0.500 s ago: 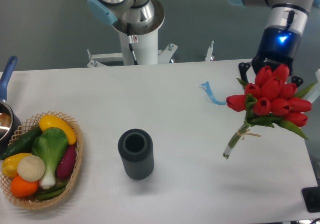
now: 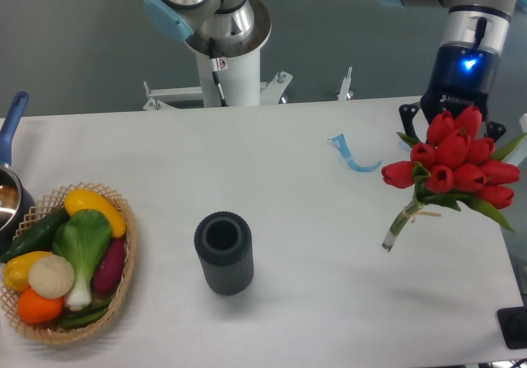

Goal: Place the flowers on the table
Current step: 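Hold the red tulip bouquet in the gripper and lift it slightly, then swing the held tulips over the table beside the black cup and lower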

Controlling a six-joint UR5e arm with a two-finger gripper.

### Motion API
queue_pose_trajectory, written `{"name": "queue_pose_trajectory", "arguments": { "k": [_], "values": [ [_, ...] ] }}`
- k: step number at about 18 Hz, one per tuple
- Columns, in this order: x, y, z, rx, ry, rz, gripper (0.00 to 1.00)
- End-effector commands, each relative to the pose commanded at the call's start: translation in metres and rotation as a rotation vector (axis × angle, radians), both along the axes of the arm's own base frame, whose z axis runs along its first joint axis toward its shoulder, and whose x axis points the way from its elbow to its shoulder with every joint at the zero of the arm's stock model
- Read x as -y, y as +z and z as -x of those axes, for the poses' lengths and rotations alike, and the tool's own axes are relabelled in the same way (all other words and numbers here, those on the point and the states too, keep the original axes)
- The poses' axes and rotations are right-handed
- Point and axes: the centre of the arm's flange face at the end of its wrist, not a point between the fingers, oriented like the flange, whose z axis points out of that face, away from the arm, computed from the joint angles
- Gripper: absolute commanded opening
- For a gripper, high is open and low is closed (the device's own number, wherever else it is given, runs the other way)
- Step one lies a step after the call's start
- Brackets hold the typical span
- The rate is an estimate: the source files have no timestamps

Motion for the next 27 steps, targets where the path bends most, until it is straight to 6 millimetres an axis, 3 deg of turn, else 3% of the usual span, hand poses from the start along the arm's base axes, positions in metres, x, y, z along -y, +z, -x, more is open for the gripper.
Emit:
{"name": "queue_pose_trajectory", "arguments": {
  "k": [2, 9, 12, 23, 27],
  "values": [
    [-0.004, -0.006, -0.001, -0.016, 0.023, 0.071, 0.3],
    [-0.045, -0.023, -0.024, -0.145, -0.003, 0.362, 0.3],
    [-0.069, -0.045, -0.035, -0.189, -0.028, 0.511, 0.31],
    [-0.155, -0.181, -0.052, -0.264, -0.142, 1.036, 0.31],
    [-0.176, -0.216, -0.058, -0.264, -0.19, 1.088, 0.31]
  ]
}}
